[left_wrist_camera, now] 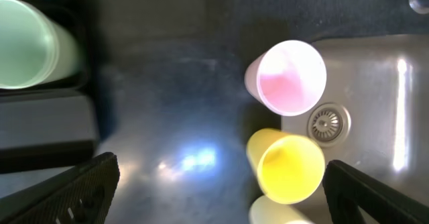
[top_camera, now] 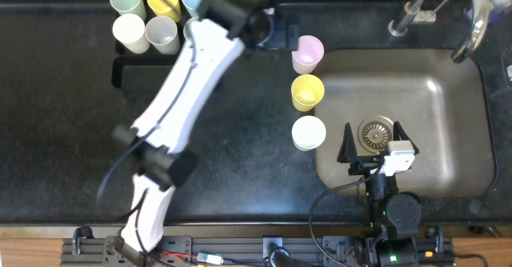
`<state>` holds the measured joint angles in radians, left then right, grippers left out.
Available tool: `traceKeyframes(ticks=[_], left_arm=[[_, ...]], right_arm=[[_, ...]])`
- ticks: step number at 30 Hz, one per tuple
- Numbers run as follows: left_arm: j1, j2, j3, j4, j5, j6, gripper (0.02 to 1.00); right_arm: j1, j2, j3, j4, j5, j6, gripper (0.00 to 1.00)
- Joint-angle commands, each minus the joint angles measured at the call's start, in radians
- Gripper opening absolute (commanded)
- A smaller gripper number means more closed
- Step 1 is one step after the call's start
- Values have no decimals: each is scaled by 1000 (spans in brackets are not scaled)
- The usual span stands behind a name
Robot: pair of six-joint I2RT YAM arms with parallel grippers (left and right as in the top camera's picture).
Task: Store Cups
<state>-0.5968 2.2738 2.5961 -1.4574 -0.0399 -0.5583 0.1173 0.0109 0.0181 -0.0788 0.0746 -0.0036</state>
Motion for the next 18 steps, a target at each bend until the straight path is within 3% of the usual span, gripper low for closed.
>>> traceKeyframes(ticks=[1,18], left_arm=[[-15,137,191,-43,-14,-88,1000],[-51,432,391,-66,-7,-198,1000]], right_arm=[[-6,-7,-13,6,-6,4,998],[-6,-7,-14,6,-6,4,998]])
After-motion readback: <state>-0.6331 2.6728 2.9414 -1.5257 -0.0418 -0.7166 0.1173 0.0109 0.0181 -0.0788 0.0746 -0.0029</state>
